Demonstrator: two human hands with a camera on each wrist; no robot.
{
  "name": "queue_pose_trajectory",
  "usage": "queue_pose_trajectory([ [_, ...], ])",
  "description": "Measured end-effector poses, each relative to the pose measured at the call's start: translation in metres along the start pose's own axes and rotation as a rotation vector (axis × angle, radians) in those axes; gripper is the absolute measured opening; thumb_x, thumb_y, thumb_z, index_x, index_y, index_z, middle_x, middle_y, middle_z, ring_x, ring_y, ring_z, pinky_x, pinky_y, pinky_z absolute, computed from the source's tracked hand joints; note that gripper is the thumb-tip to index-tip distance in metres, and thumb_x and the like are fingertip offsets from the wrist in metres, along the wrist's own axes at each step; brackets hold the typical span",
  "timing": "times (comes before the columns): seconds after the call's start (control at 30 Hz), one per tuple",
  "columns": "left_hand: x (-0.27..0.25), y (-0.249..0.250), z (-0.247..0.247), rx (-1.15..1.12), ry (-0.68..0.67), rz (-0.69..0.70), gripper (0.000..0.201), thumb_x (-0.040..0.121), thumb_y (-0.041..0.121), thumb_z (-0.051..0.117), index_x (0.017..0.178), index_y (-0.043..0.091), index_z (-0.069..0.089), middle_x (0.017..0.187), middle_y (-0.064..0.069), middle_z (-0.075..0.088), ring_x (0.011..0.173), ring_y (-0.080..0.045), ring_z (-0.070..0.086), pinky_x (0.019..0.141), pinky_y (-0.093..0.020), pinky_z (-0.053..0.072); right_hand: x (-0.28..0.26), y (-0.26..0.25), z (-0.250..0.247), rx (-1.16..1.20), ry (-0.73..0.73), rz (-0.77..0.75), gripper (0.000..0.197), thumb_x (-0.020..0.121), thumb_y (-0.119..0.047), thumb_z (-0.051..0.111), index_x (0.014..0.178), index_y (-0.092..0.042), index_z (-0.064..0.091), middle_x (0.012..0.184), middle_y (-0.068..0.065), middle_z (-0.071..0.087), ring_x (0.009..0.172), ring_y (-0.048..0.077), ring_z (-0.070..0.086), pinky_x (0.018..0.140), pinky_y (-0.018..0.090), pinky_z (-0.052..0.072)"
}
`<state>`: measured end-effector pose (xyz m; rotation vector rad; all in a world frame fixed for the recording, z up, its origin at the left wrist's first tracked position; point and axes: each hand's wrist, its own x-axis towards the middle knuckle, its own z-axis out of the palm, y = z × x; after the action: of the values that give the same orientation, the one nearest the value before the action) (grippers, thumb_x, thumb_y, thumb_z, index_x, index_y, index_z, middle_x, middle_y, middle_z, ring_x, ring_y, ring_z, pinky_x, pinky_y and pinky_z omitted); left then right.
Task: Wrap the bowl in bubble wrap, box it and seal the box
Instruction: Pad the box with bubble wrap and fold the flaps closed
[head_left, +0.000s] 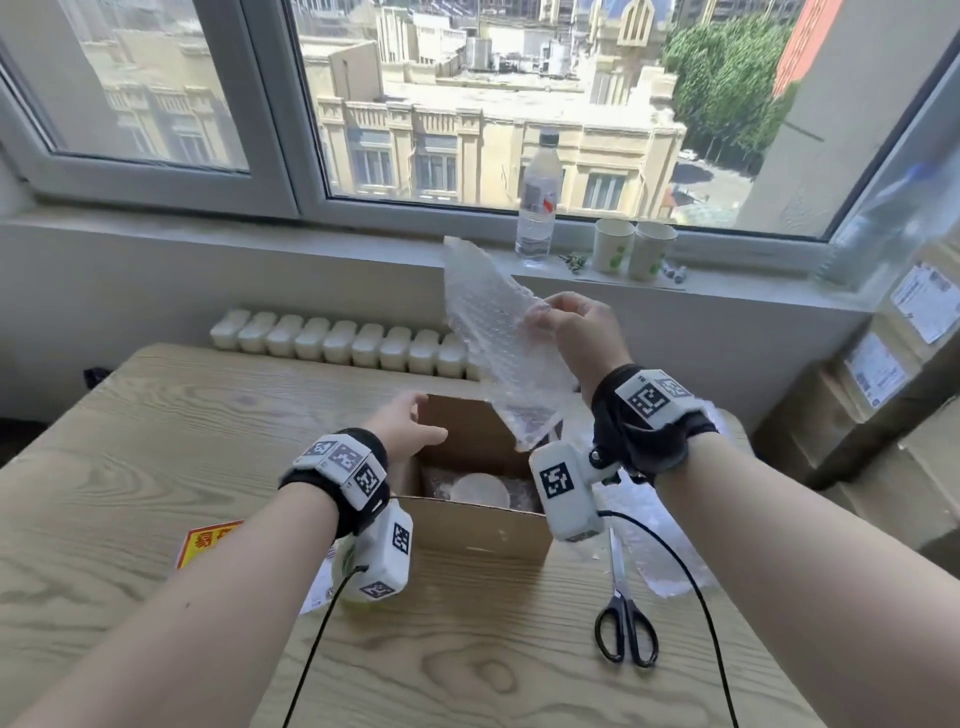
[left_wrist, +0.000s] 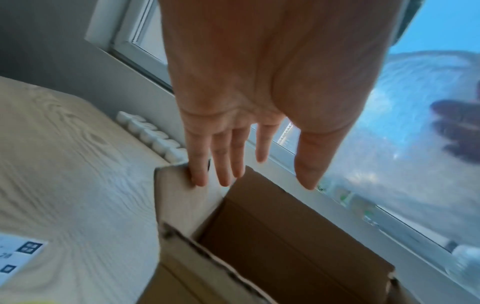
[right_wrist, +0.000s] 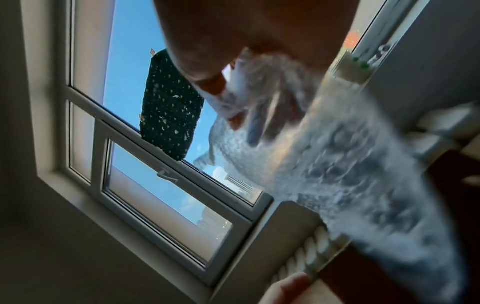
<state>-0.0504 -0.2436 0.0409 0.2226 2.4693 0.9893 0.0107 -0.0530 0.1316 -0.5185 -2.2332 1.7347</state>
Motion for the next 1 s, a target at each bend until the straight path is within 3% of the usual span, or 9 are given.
queue_pose_trajectory([
  [0.07, 0.002, -0.009, -0.012, -0.157, 0.022, -0.008, 0.090, 0.081, 0.030, 0.072, 0.150, 0.020, 0.016, 0.147, -0.014, 0.035, 0.130, -0.028, 0.042, 0.106, -0.042, 0.039, 0.000, -0.013, 0.015, 0.156, -0.092, 0.025, 0.016, 0.091, 0.001, 0.053, 0.078, -0.007, 0.058, 0.062, 0.006, 0.061, 0.052, 0.016, 0.055, 0.054, 0.027, 0.049],
  [0.17, 0.002, -0.009, -0.027, -0.551, 0.052, 0.088, 0.096, 0.070, 0.027, 0.077, 0.148, 0.019, 0.020, 0.141, -0.011, 0.042, 0.127, -0.024, 0.044, 0.097, -0.037, 0.038, 0.005, -0.010, 0.033, 0.059, -0.153, 0.080, 0.023, 0.092, 0.006, 0.047, 0.077, -0.006, 0.059, 0.059, 0.009, 0.052, 0.043, 0.014, 0.046, 0.046, 0.023, 0.041],
  [0.3, 0.007, 0.002, -0.045, -0.814, 0.139, 0.082, 0.041, 0.081, 0.007, 0.053, 0.122, 0.005, 0.049, 0.106, -0.013, 0.055, 0.107, -0.024, 0.050, 0.097, -0.039, 0.034, 0.011, 0.012, 0.035, -0.095, -0.179, 0.165, 0.014, 0.093, 0.003, 0.051, 0.088, 0.000, 0.063, 0.061, 0.007, 0.047, 0.030, 0.001, 0.038, 0.034, 0.013, 0.031],
  [0.37, 0.010, 0.005, -0.051, -0.898, 0.144, 0.030, 0.009, 0.091, 0.011, 0.044, 0.091, 0.013, 0.053, 0.091, -0.007, 0.052, 0.098, -0.022, 0.049, 0.092, -0.036, 0.036, 0.015, 0.026, 0.030, -0.248, -0.153, 0.154, 0.014, 0.091, -0.007, 0.059, 0.091, 0.004, 0.067, 0.064, 0.010, 0.051, 0.038, 0.005, 0.041, 0.041, 0.016, 0.035],
  [0.5, 0.017, 0.015, -0.050, -0.890, 0.125, 0.057, 0.028, 0.093, 0.036, 0.051, 0.107, 0.012, 0.057, 0.099, -0.006, 0.055, 0.088, -0.021, 0.053, 0.083, -0.038, 0.048, 0.020, 0.040, 0.017, -0.417, -0.236, 0.151, 0.047, 0.076, -0.035, 0.078, 0.113, -0.009, 0.068, 0.105, 0.003, 0.064, 0.093, 0.014, 0.059, 0.089, 0.029, 0.045],
  [0.6, 0.025, 0.020, -0.042, -0.776, 0.134, 0.091, 0.020, 0.084, 0.025, 0.068, 0.097, 0.011, 0.062, 0.101, -0.006, 0.061, 0.073, -0.017, 0.063, 0.063, -0.029, 0.053, 0.024, 0.044, 0.010, -0.471, -0.269, 0.194, 0.057, 0.071, -0.023, 0.083, 0.124, -0.015, 0.062, 0.117, -0.001, 0.057, 0.108, 0.016, 0.054, 0.093, 0.030, 0.043],
  [0.7, 0.034, 0.018, -0.033, -0.543, 0.132, 0.075, 0.022, 0.076, 0.002, 0.071, 0.092, 0.012, 0.060, 0.096, -0.011, 0.065, 0.077, -0.021, 0.062, 0.060, -0.026, 0.048, 0.031, 0.052, 0.001, -0.512, -0.061, 0.210, 0.044, 0.070, -0.005, 0.078, 0.111, -0.015, 0.067, 0.107, 0.005, 0.064, 0.094, 0.021, 0.062, 0.083, 0.034, 0.054],
  [0.83, 0.037, 0.016, -0.024, -0.343, 0.135, 0.060, 0.027, 0.077, -0.003, 0.064, 0.093, 0.016, 0.055, 0.094, -0.007, 0.062, 0.079, -0.021, 0.062, 0.063, -0.028, 0.050, 0.035, 0.062, -0.015, -0.447, 0.179, 0.238, 0.010, 0.078, -0.008, 0.067, 0.075, -0.018, 0.068, 0.066, 0.000, 0.069, 0.064, 0.016, 0.068, 0.073, 0.035, 0.060],
  [1.0, 0.036, 0.011, -0.018, -0.056, 0.036, 0.018, 0.029, 0.073, 0.004, 0.065, 0.082, 0.021, 0.044, 0.091, -0.006, 0.059, 0.082, -0.022, 0.057, 0.066, -0.031, 0.048, 0.041, 0.074, -0.023, -0.227, 0.256, 0.292, 0.028, 0.092, -0.013, 0.060, 0.064, -0.017, 0.063, 0.052, 0.002, 0.059, 0.034, 0.007, 0.058, 0.044, 0.023, 0.051],
])
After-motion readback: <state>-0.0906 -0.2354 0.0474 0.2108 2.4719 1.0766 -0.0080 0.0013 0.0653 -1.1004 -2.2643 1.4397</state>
